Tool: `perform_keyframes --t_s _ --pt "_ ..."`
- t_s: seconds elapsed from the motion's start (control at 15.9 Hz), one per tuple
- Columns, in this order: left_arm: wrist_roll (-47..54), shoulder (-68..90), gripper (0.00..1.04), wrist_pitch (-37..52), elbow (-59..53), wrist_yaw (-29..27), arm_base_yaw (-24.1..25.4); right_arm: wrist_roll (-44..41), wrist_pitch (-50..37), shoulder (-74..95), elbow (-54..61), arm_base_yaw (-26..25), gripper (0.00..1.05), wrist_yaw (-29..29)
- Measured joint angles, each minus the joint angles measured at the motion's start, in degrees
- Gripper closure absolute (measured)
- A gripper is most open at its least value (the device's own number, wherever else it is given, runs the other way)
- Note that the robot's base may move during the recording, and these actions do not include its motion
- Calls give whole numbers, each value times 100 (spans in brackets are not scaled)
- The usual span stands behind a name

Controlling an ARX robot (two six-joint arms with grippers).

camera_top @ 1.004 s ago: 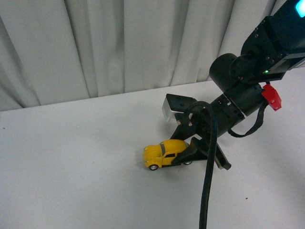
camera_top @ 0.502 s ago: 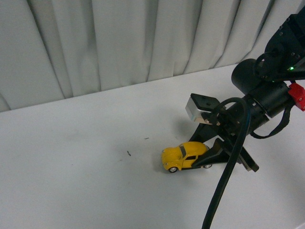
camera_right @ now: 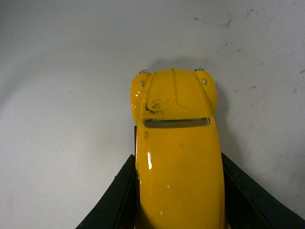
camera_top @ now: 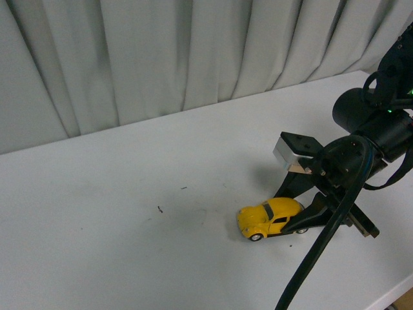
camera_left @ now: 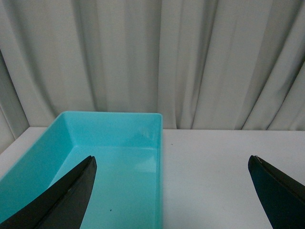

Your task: Wind up and store yellow beetle toy

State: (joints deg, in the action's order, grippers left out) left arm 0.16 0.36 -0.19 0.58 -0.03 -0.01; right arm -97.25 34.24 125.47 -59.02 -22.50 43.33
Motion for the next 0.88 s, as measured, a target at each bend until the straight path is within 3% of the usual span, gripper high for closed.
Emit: perform_keyframes --t_s 0.06,0.31,0.88 --pt "-2 0 7 0 0 -2 0 -232 151 17 -118 0 40 -308" --pt "-2 0 7 0 0 0 0 -361 205 17 -236 -2 6 -420" --pt "0 0 7 0 0 0 0 -463 55 44 -247 0 7 -437"
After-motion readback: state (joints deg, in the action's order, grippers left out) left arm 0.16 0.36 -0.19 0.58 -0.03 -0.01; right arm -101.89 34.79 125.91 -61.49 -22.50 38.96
